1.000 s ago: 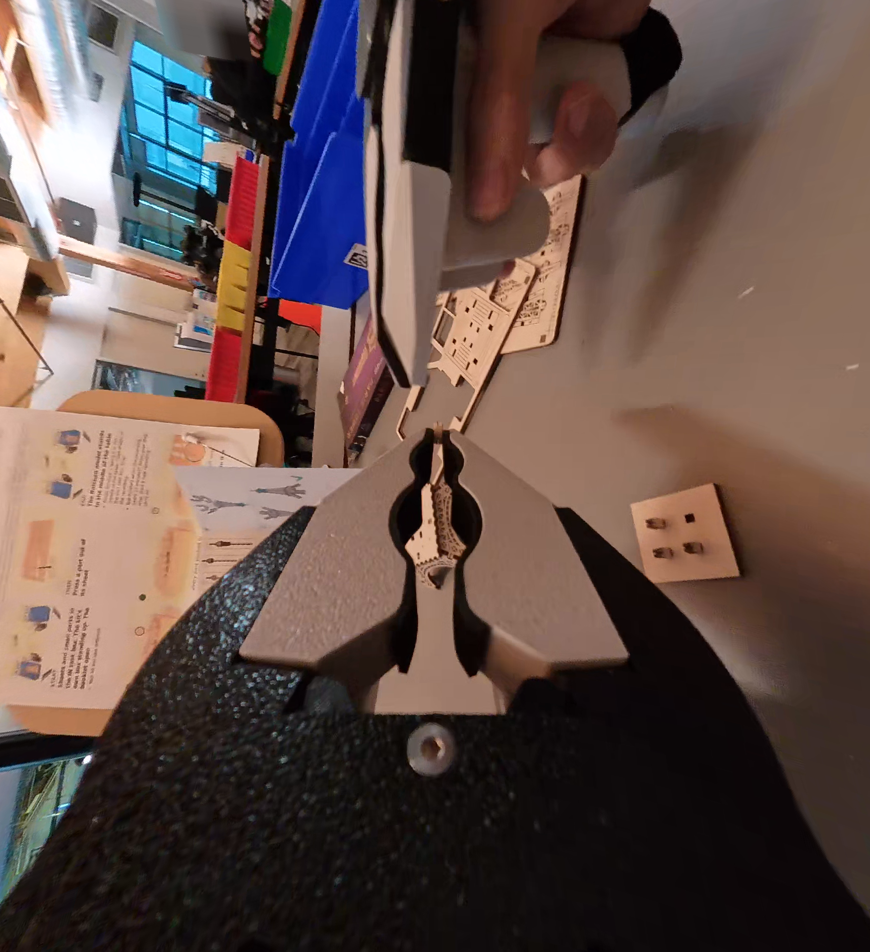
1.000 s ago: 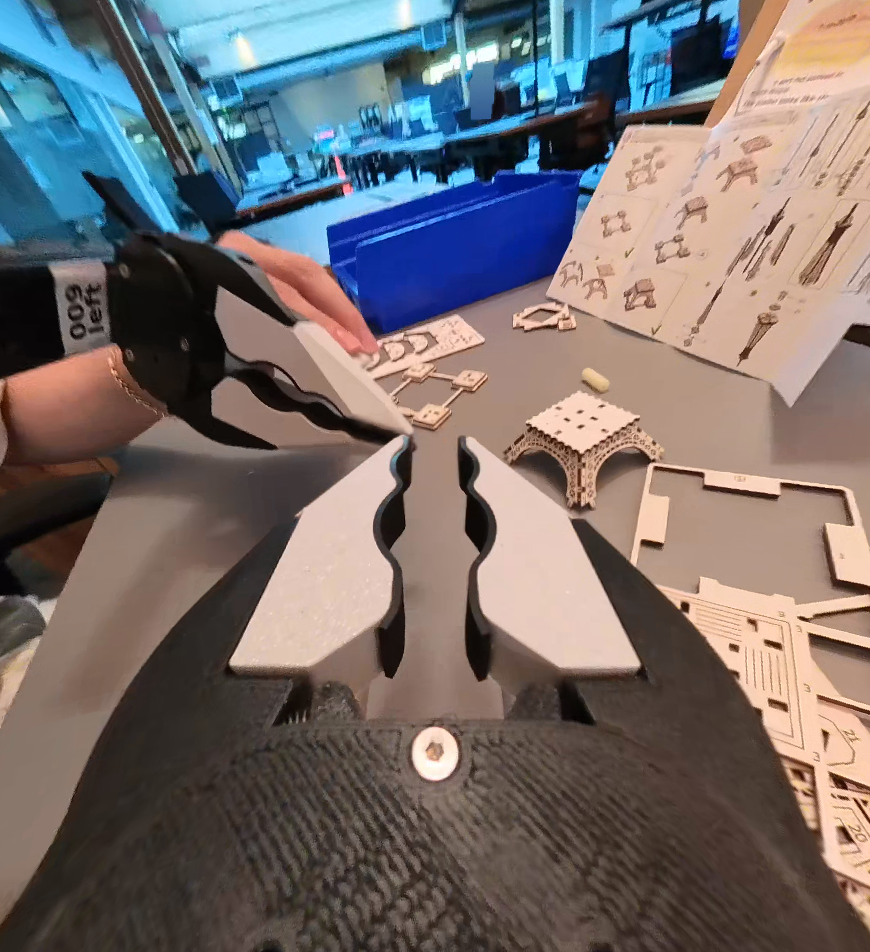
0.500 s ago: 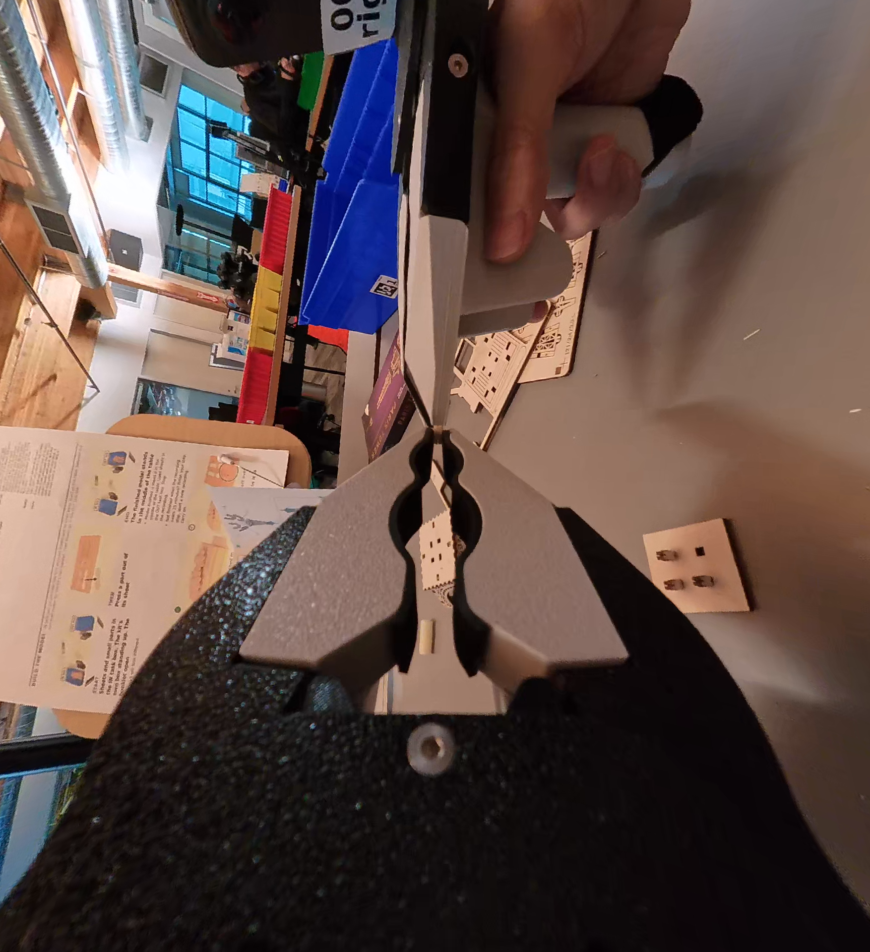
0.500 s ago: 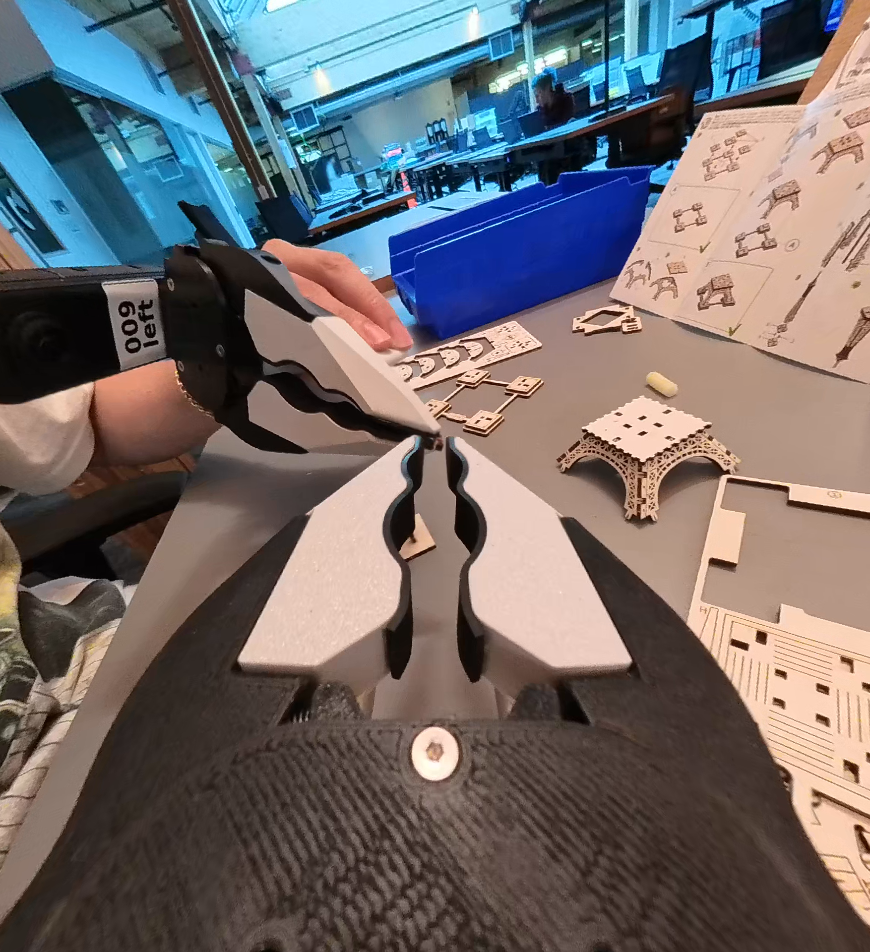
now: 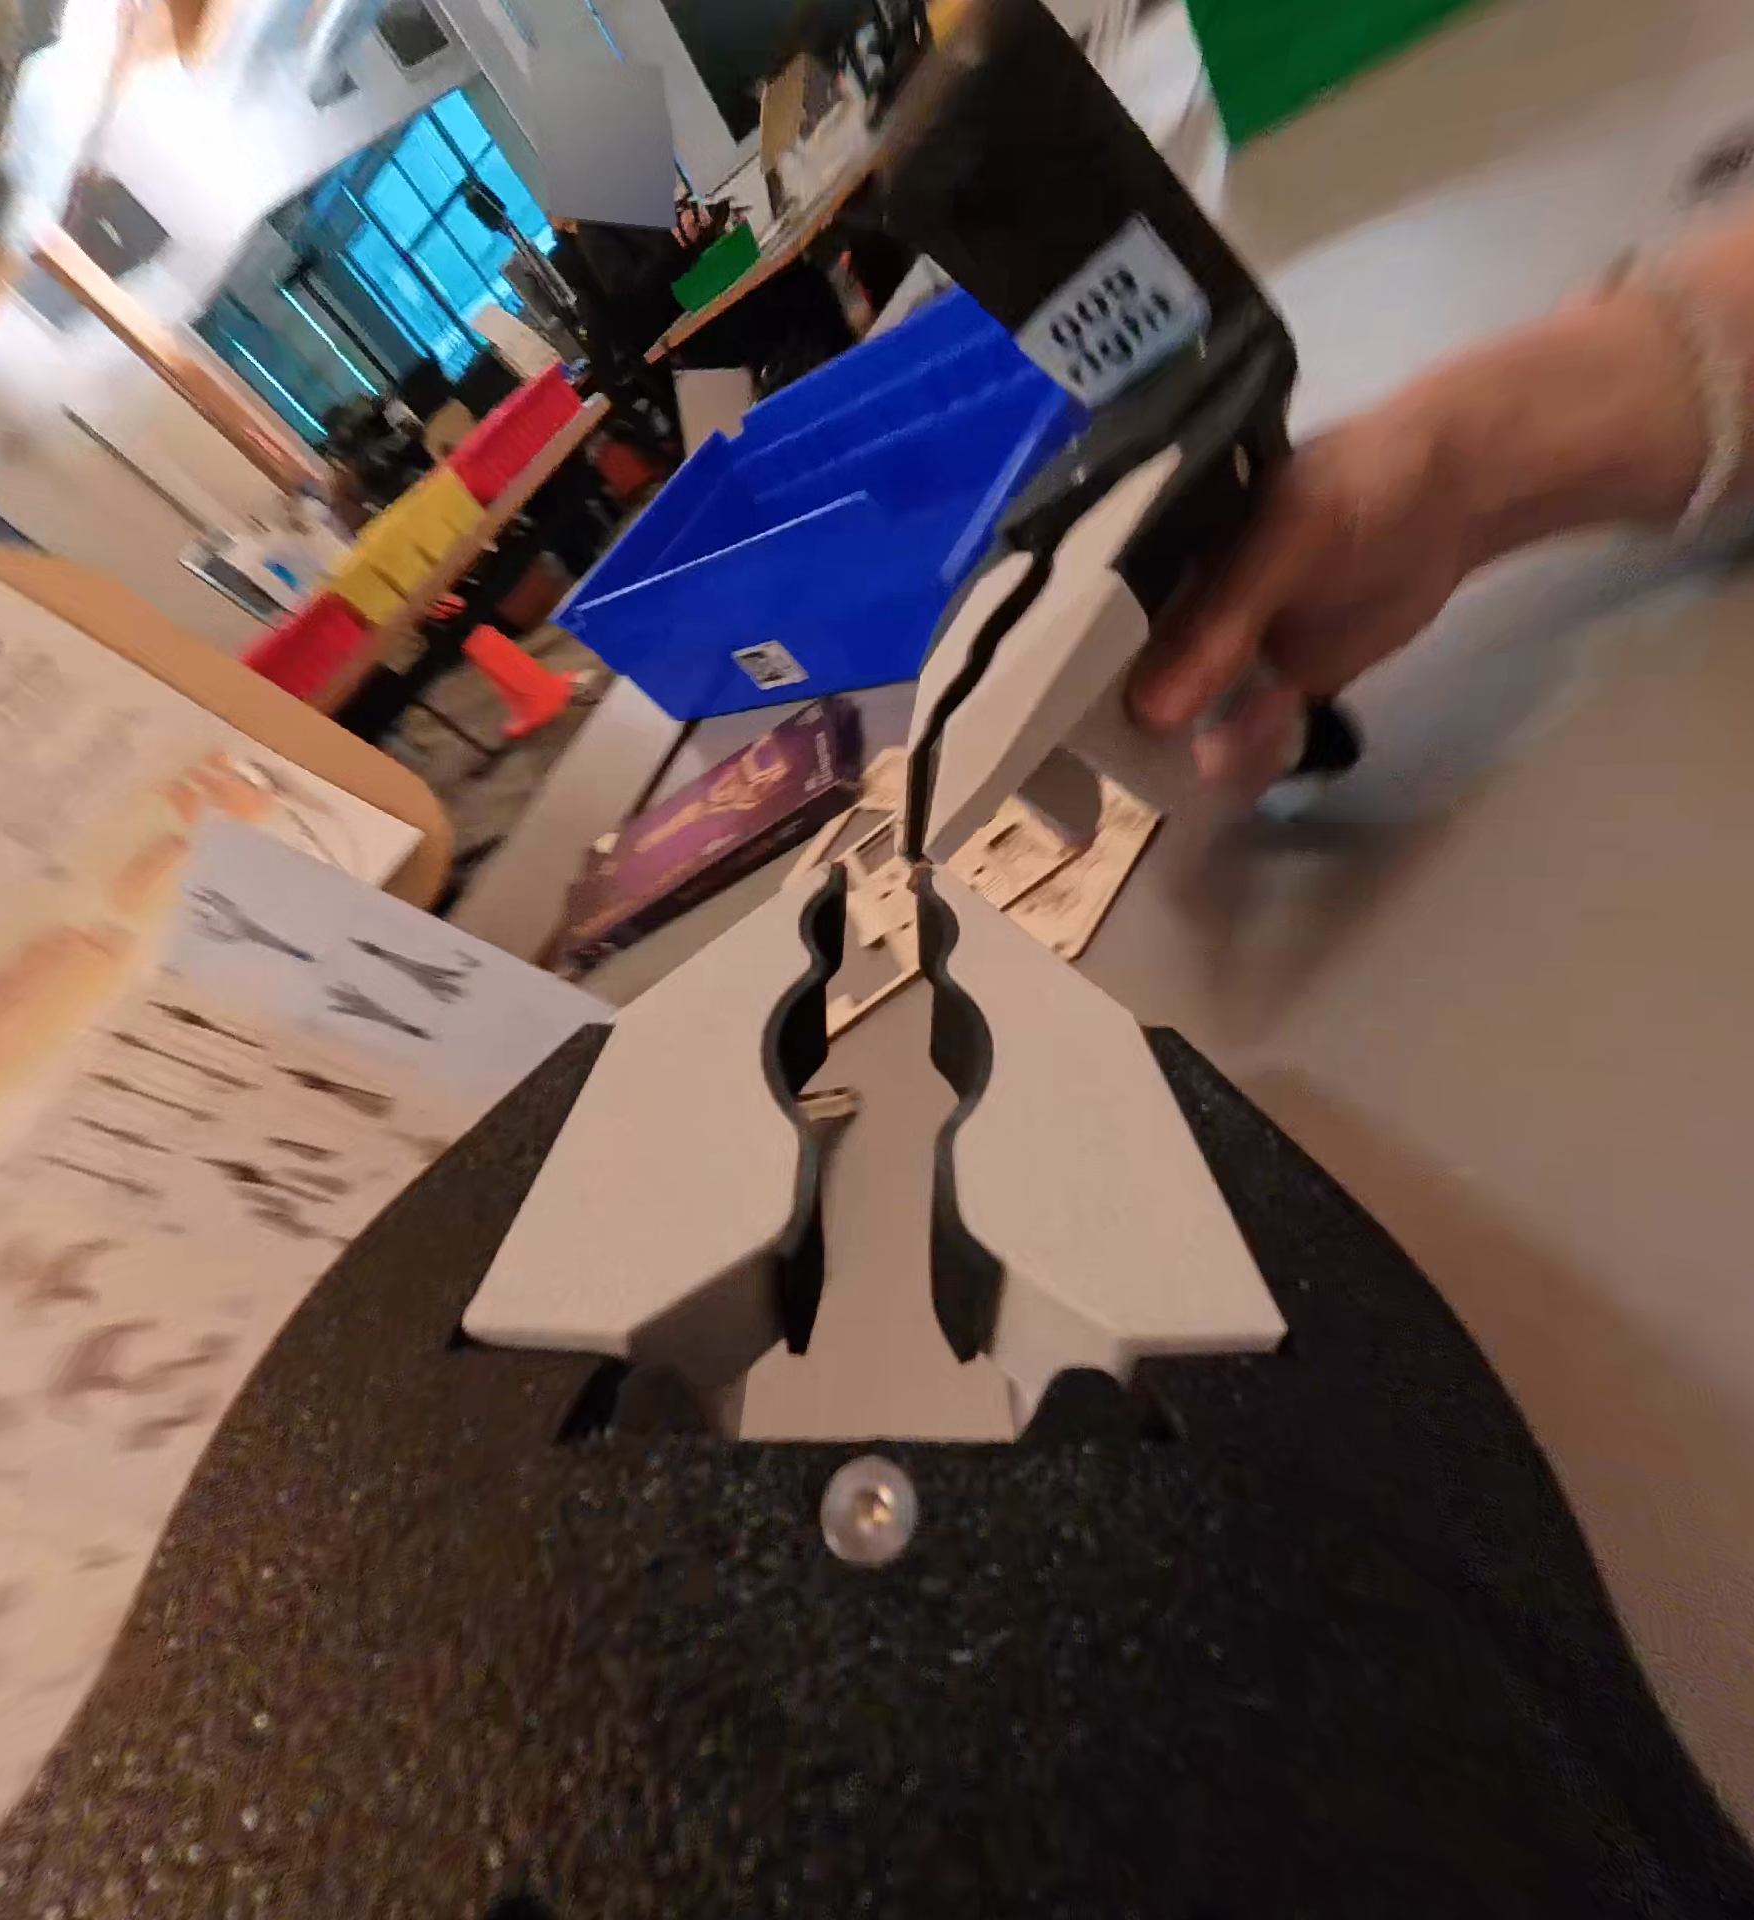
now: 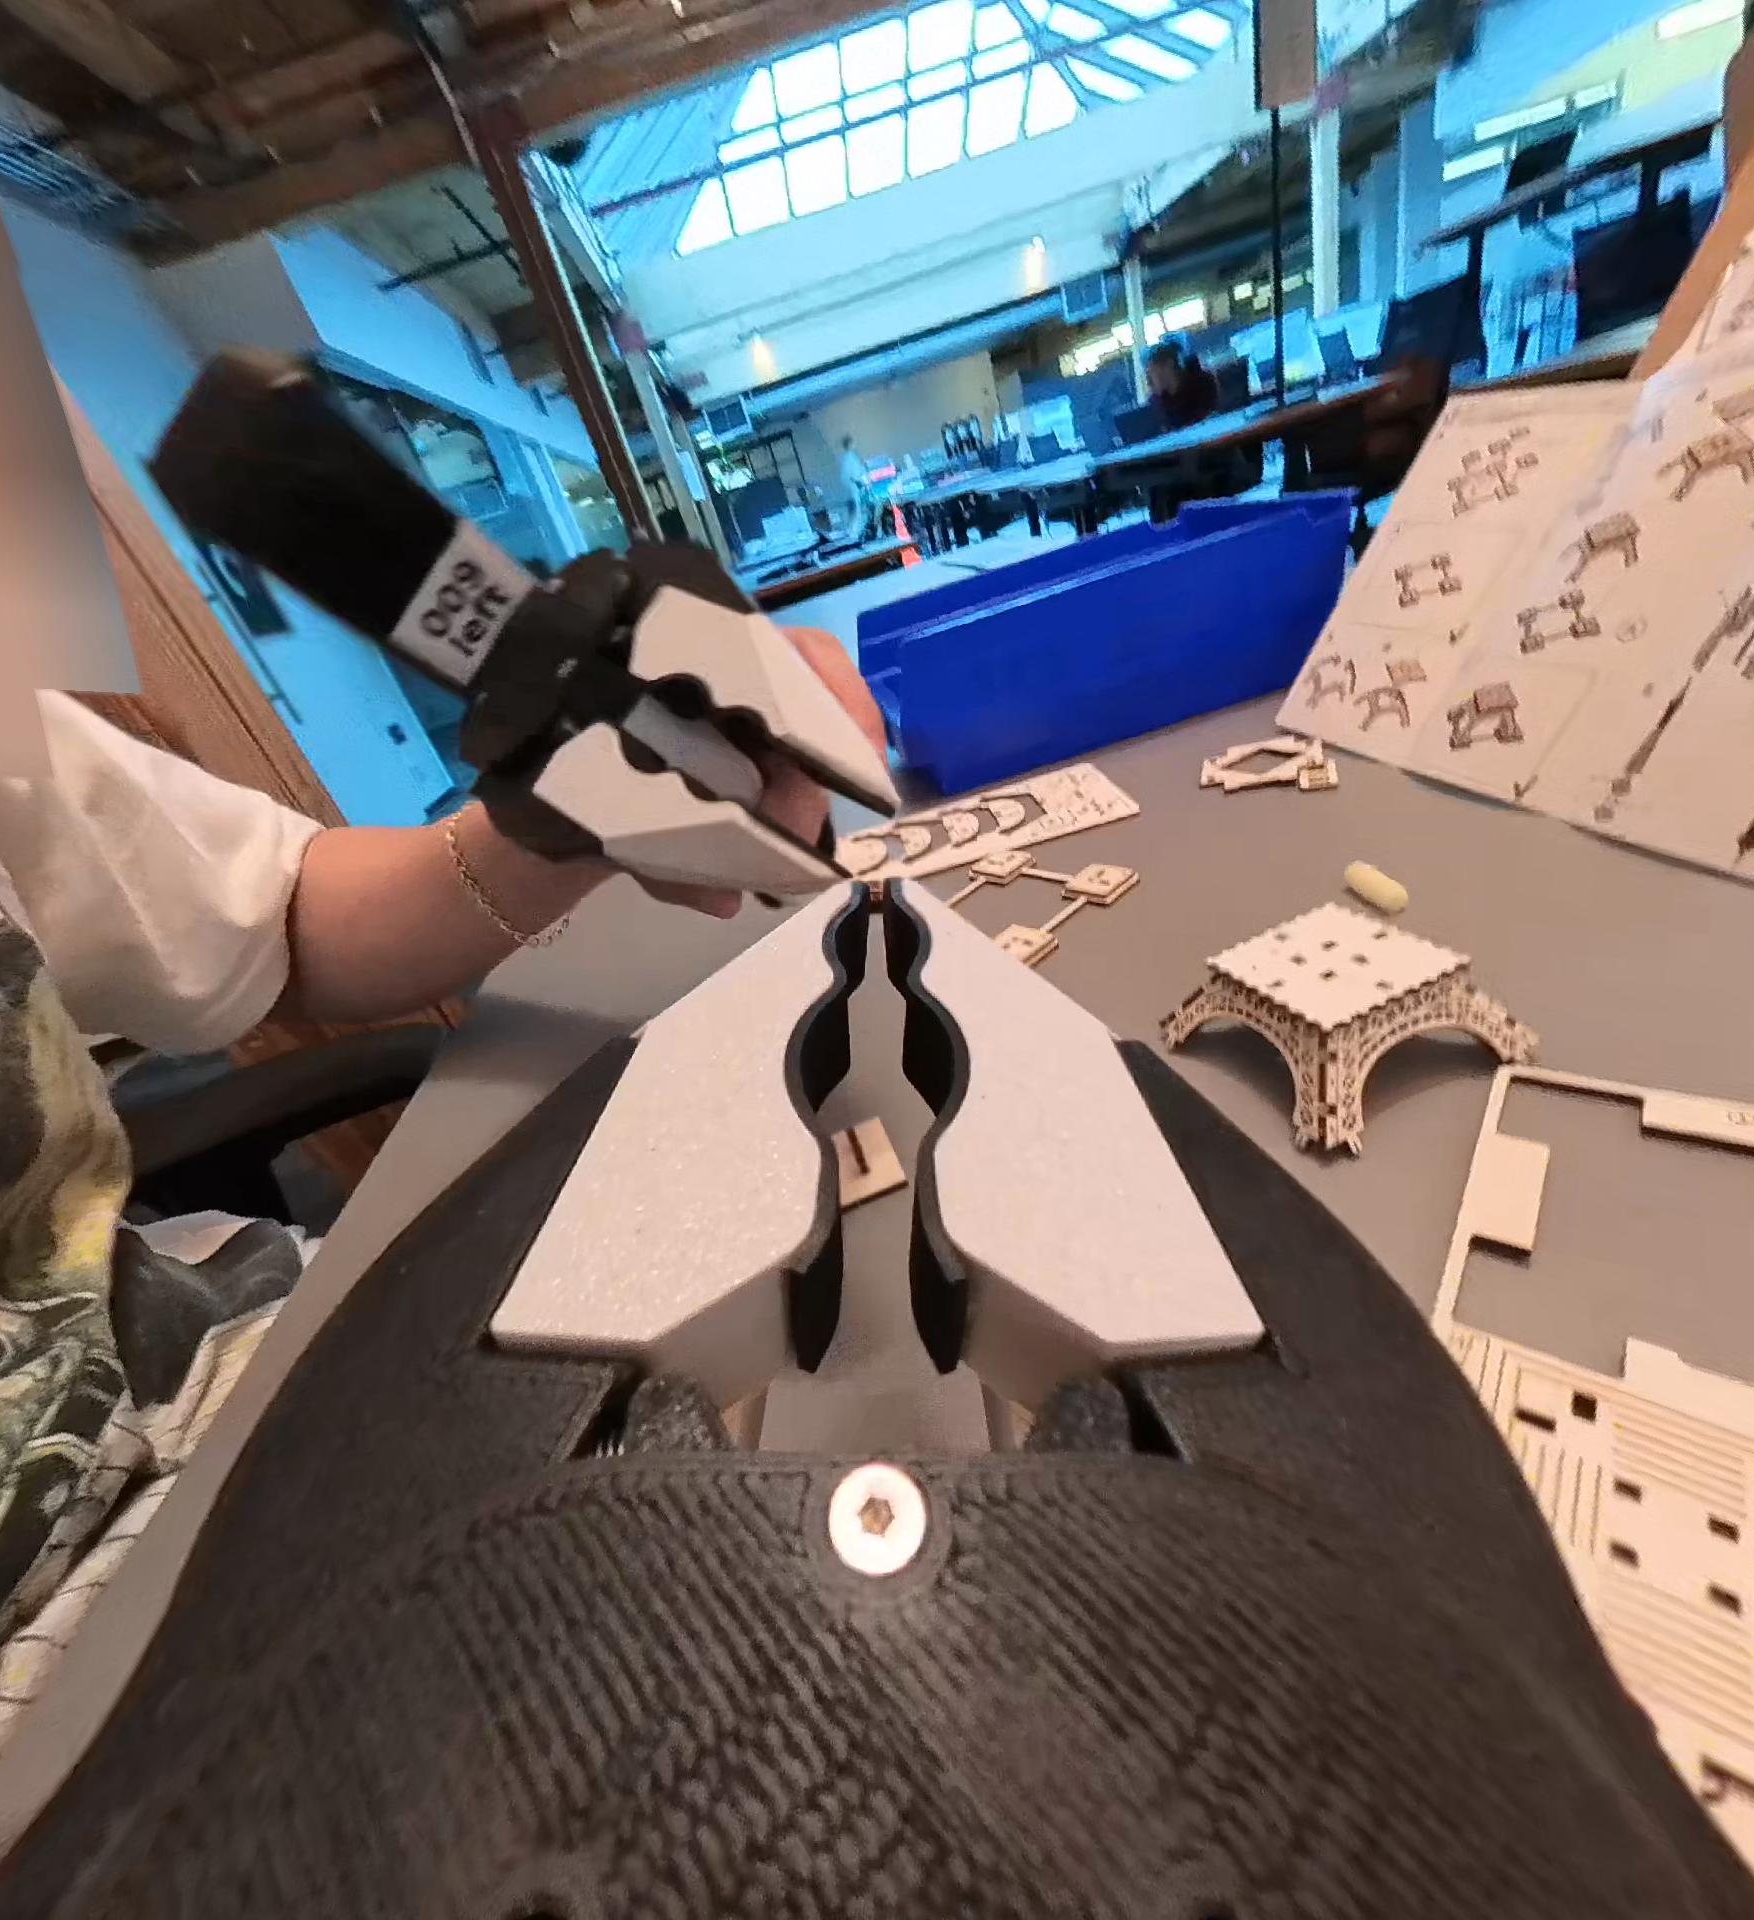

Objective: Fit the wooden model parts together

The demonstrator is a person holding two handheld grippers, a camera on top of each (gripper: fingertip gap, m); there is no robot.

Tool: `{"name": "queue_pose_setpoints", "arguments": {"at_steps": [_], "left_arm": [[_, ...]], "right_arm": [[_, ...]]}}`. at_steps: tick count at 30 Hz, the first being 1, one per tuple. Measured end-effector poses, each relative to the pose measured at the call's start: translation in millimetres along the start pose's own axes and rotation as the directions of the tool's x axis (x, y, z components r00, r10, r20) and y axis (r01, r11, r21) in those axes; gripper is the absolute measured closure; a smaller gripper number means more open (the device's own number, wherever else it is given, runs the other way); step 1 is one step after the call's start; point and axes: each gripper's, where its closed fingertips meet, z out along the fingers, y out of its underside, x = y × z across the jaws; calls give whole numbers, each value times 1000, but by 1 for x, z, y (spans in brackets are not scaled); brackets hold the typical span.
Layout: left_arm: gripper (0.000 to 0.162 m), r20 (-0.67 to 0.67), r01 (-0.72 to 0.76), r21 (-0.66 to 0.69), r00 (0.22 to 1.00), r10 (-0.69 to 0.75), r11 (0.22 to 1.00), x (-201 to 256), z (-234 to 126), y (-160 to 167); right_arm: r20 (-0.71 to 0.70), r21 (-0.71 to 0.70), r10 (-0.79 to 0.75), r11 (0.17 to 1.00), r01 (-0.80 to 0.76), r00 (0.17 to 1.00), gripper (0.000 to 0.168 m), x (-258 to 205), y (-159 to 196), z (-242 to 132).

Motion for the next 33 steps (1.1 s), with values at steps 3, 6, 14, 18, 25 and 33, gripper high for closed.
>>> {"name": "queue_pose_setpoints", "arguments": {"at_steps": [3,6,14,18,25,33], "left_arm": [[155,-131,290,50,950,-282,956,1,-4,-7],[157,-249,433,53,878,-408,900,4,-10,-13],[154,-377,474,33,821,-428,880,19,-16,-19],[155,-381,480,57,821,-425,876,16,-18,-23],[159,-396,473,78,823,-408,878,16,-19,-28],[160,-407,466,89,824,-395,880,16,-21,-32]], "right_arm": [[4,60,-109,992,108,994,168,-8,-9,0],[-5,126,-209,970,208,978,168,-15,-19,-2],[28,137,-341,933,334,940,168,-30,-19,-2],[41,142,-337,934,328,941,168,-33,-18,-1],[81,144,-302,947,289,950,168,-37,-17,0],[91,154,-284,951,269,954,168,-38,-19,-1]]}}
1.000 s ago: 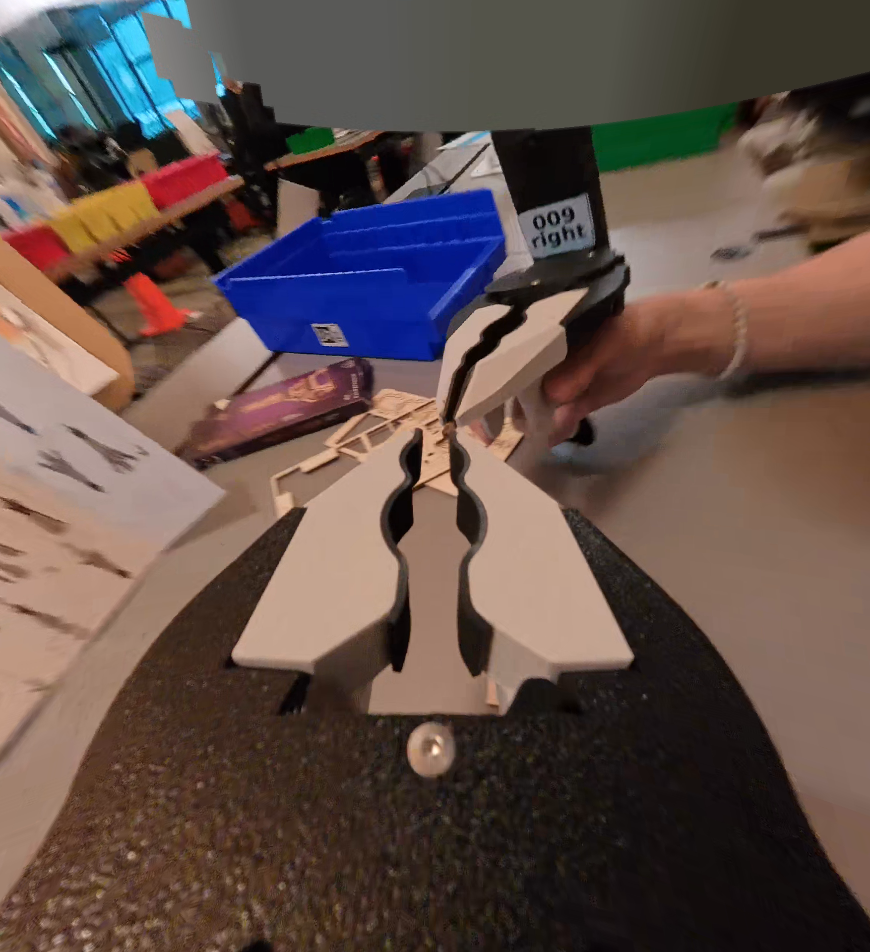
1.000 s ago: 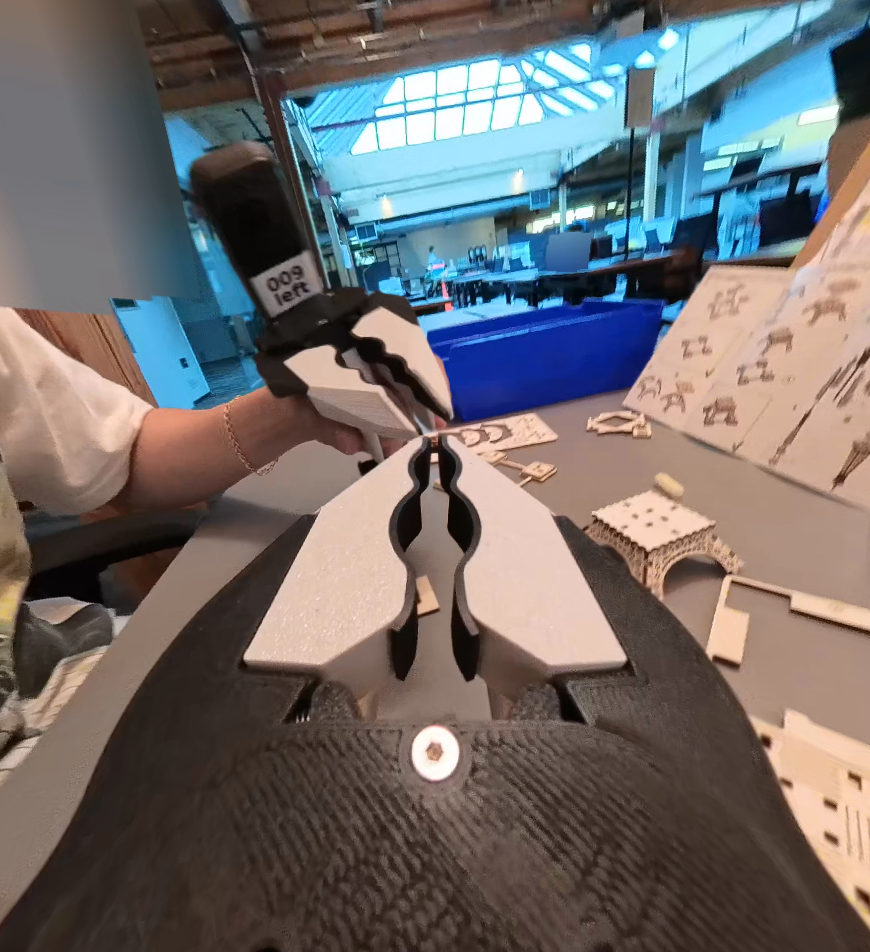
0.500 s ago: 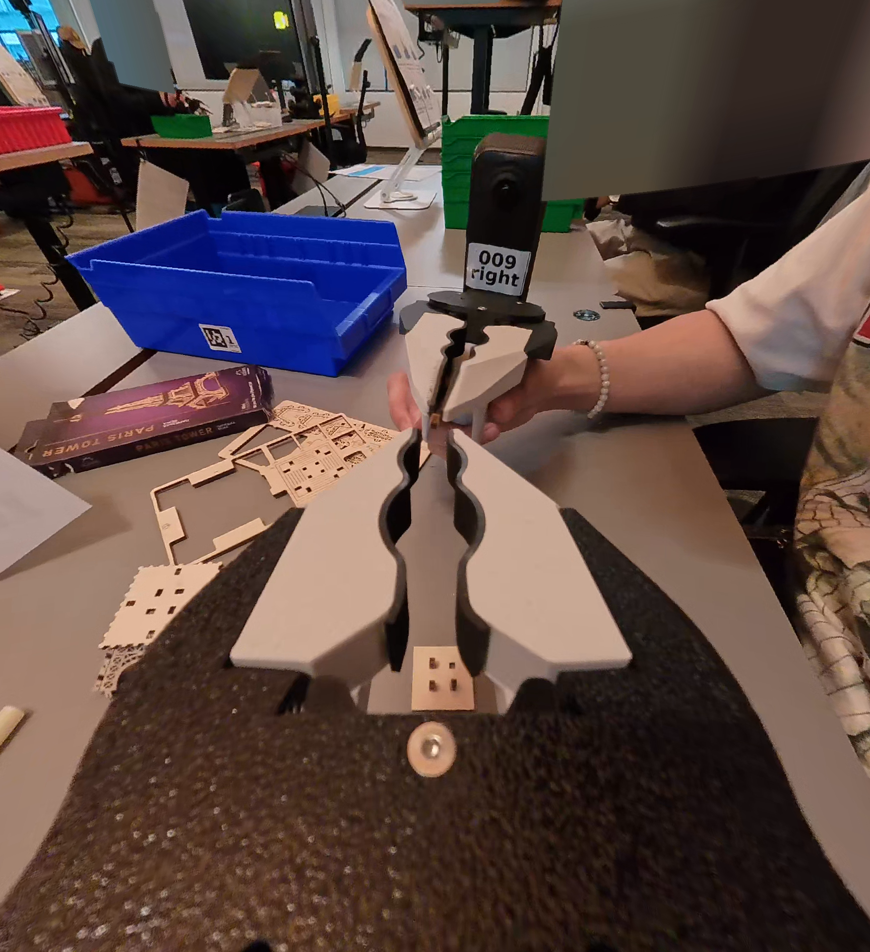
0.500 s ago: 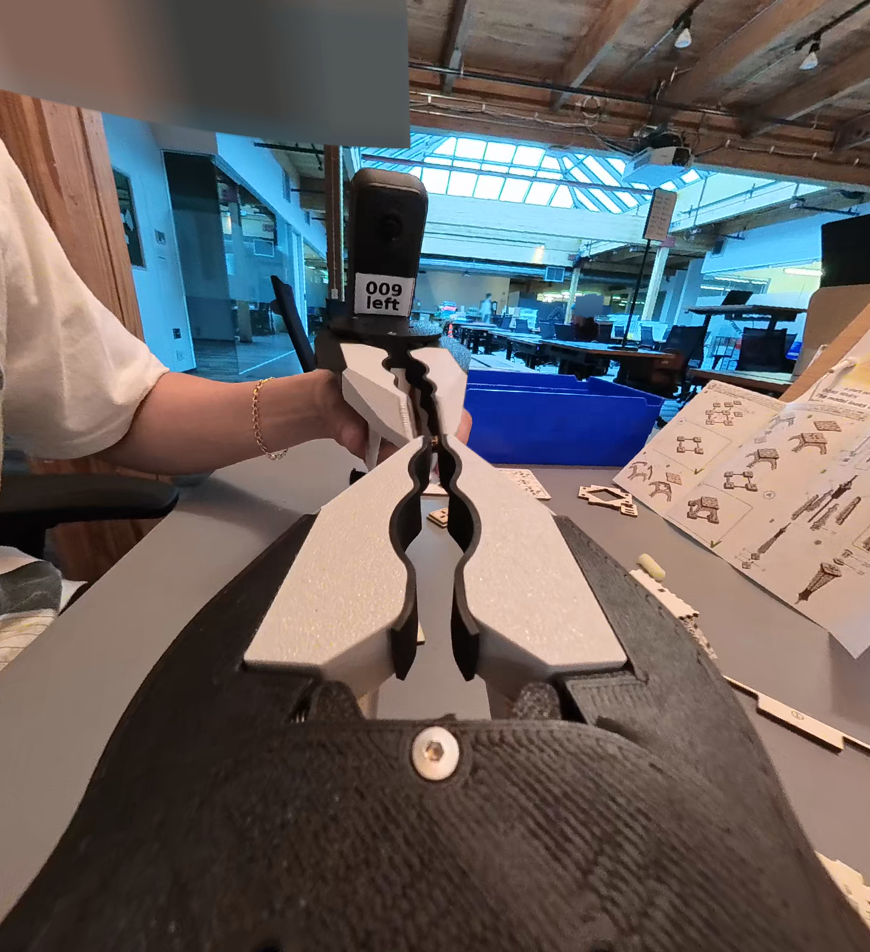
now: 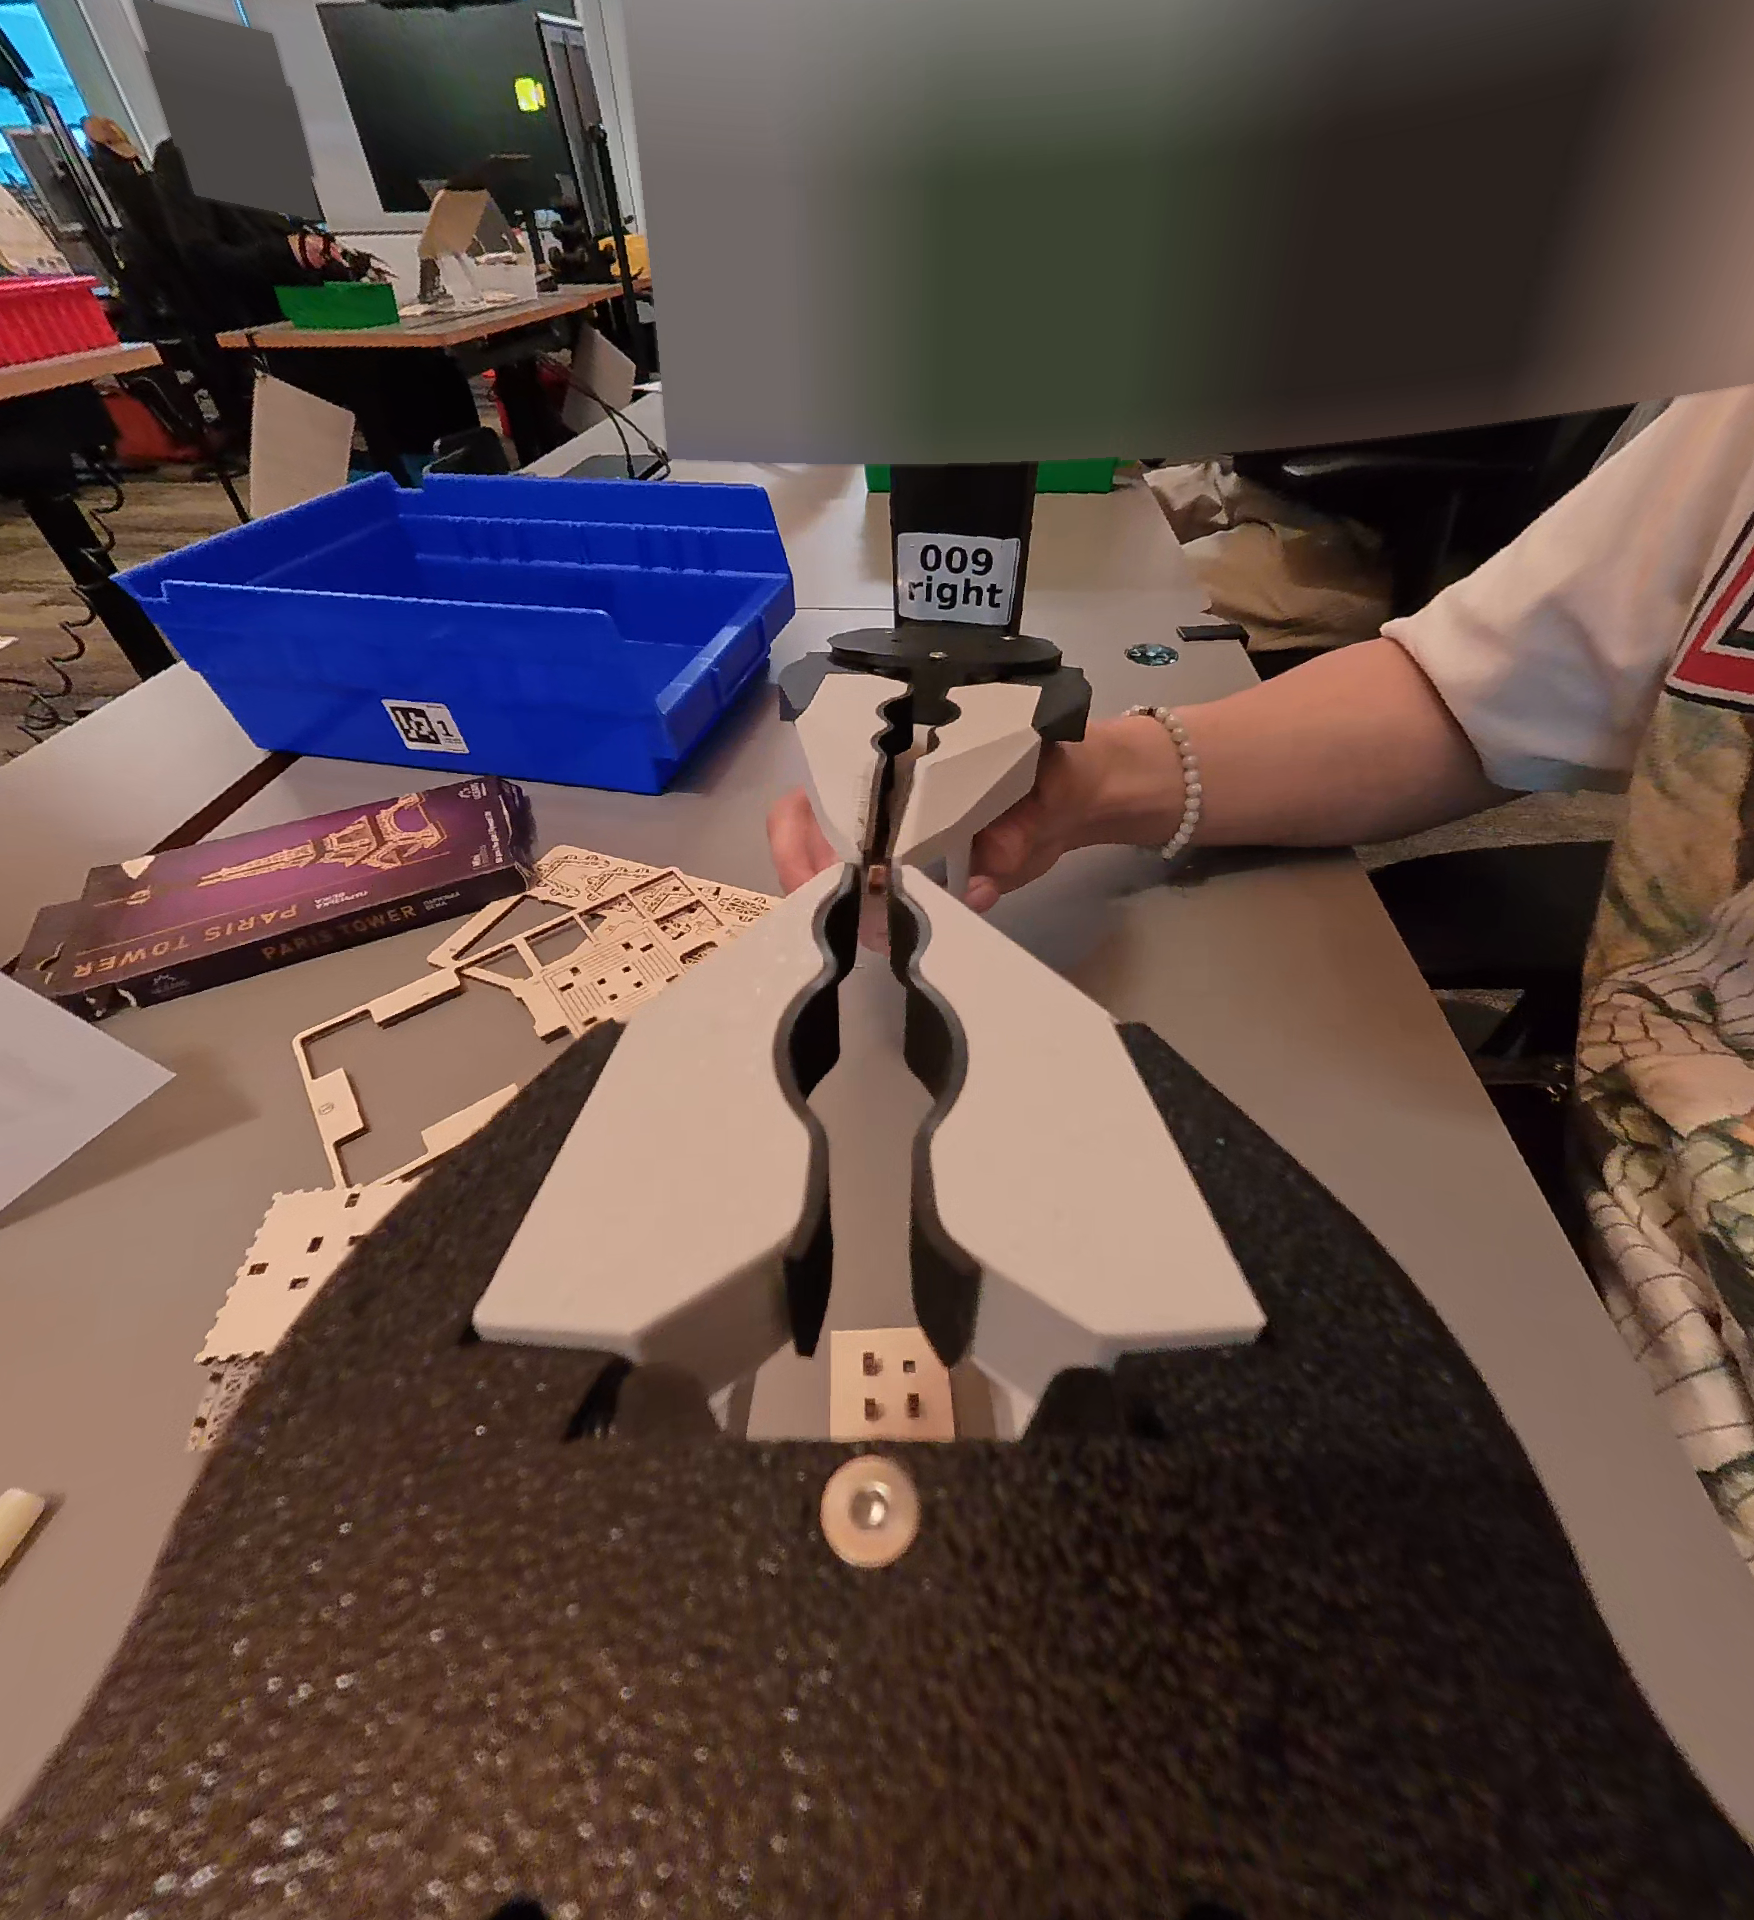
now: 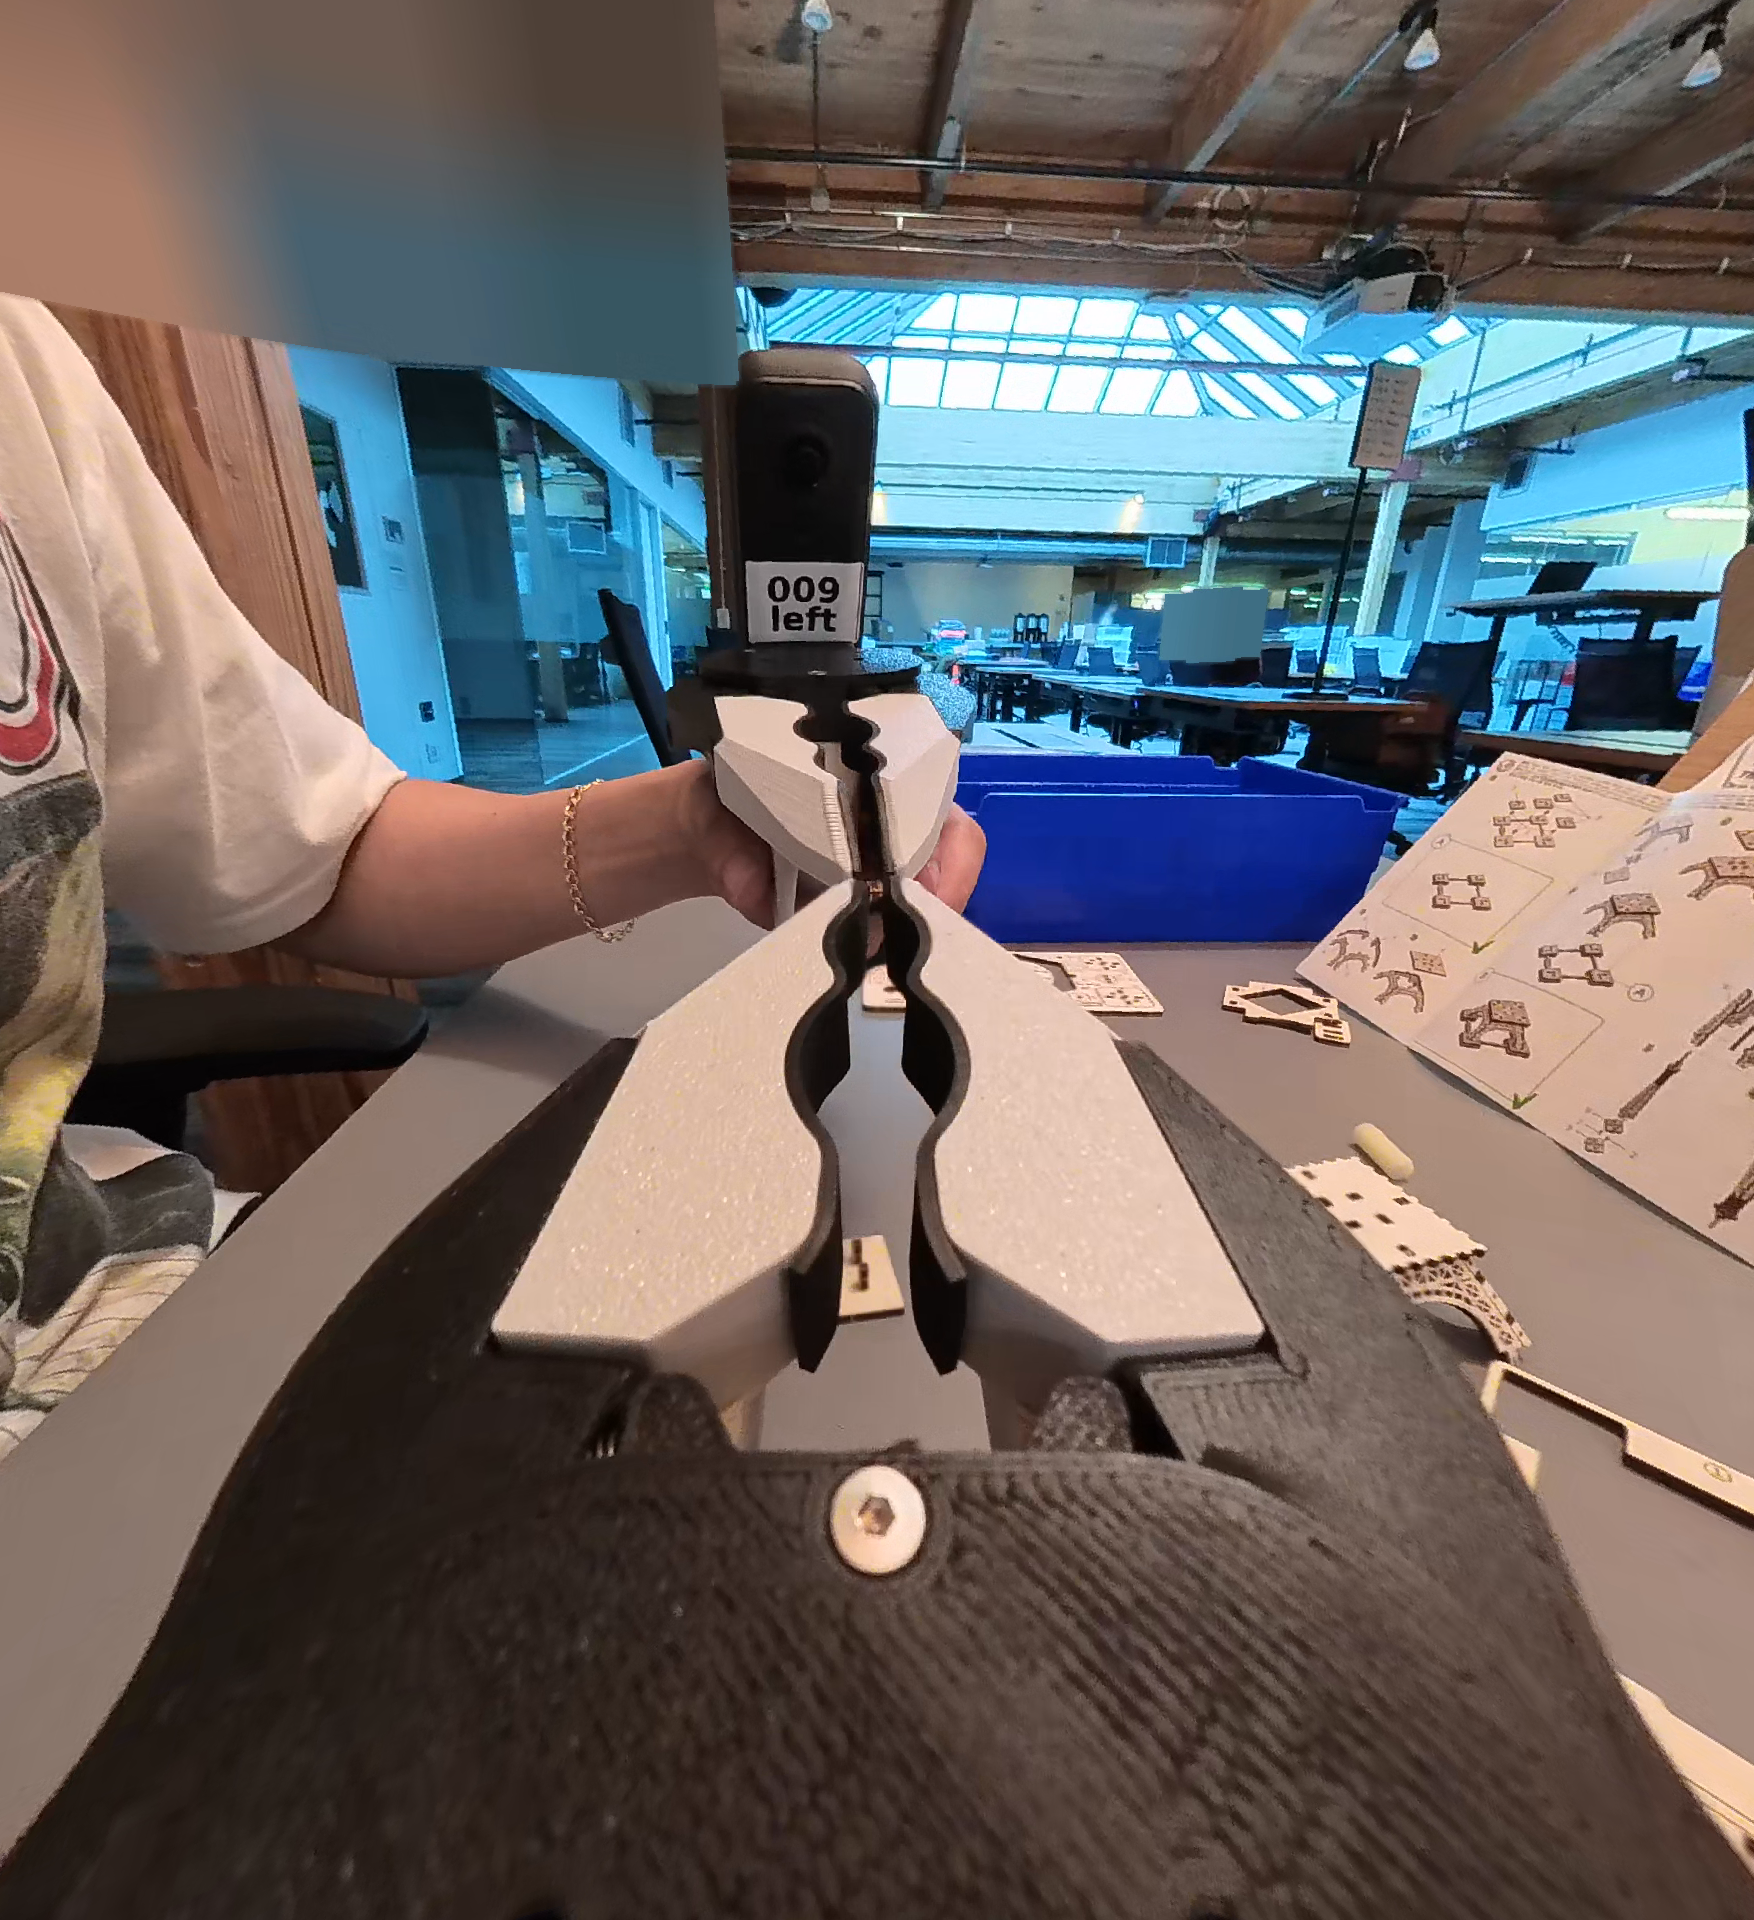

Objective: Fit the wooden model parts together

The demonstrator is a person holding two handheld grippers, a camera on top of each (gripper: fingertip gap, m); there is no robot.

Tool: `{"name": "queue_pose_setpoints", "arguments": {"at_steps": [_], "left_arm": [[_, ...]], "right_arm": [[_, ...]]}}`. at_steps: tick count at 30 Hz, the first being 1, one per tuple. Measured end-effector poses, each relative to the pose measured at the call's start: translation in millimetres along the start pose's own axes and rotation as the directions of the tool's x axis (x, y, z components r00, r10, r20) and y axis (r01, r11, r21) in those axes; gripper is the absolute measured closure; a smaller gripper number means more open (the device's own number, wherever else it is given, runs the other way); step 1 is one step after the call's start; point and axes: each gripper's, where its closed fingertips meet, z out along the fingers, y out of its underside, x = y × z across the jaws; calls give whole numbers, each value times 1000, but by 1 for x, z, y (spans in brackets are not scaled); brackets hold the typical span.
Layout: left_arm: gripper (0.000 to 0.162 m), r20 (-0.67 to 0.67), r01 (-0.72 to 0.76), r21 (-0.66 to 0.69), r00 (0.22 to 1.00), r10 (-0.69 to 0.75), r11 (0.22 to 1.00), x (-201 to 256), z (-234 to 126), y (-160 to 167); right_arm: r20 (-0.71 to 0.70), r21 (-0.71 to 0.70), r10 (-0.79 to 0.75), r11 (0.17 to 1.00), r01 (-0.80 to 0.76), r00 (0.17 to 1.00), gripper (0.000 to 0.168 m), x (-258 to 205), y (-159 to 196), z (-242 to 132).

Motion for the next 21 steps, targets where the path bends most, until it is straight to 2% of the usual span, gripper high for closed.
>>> {"name": "queue_pose_setpoints", "arguments": {"at_steps": [21], "left_arm": [[162,8,-21,-12,1000,21,1000,1,0,4]], "right_arm": [[9,-19,7,1000,-7,1000,168,0,4,1]]}}
